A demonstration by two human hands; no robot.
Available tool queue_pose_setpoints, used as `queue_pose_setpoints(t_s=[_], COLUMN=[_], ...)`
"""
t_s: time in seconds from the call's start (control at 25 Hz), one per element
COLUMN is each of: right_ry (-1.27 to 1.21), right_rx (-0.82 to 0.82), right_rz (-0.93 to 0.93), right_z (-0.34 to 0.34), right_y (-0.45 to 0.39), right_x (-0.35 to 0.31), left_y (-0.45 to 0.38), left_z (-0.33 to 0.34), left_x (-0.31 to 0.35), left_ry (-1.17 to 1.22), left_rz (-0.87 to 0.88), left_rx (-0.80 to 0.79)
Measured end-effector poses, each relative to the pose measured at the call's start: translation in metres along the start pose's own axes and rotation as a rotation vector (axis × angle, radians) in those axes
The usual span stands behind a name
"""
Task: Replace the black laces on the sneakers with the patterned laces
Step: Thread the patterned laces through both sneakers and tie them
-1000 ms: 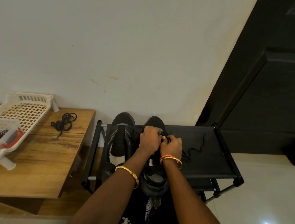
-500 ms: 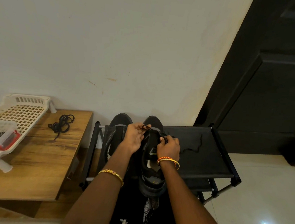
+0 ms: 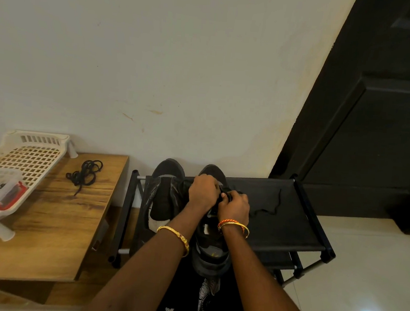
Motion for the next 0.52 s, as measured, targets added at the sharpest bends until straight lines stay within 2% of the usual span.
queue_pose_setpoints(t_s=[0.16, 0.28, 0.4, 0.52], right_ry=[0.024, 0.021, 0.007, 0.0], right_rx=[-0.007, -0.005, 0.011, 0.012], right_rz=[0.003, 0.009, 0.005, -0.008], right_z=[0.0, 0.001, 0.001, 0.001], right_y=[-0.002, -0.003, -0.002, -0.001], right_x=[0.001, 0.001, 0.001, 0.001], left_y=[0.004, 0.009, 0.012, 0.009], left_z=[-0.002, -0.014, -0.038, -0.057], left_x=[-0.003, -0.004, 0.002, 0.01], left_ry=[0.137, 0.357, 0.818, 1.323], left_rz=[-0.104, -0.207, -0.156, -0.161], left_rx=[0.085, 0.089, 0.106, 0.025])
Point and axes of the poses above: each hand's wrist, its own y-axis away from the middle knuckle, its own z-axis out of the palm, x = y × z, the point moved 1 cm from there along -y, towards the middle knuckle, and after that the axes turned 3 degrees about -z, right-handed, at the moved point
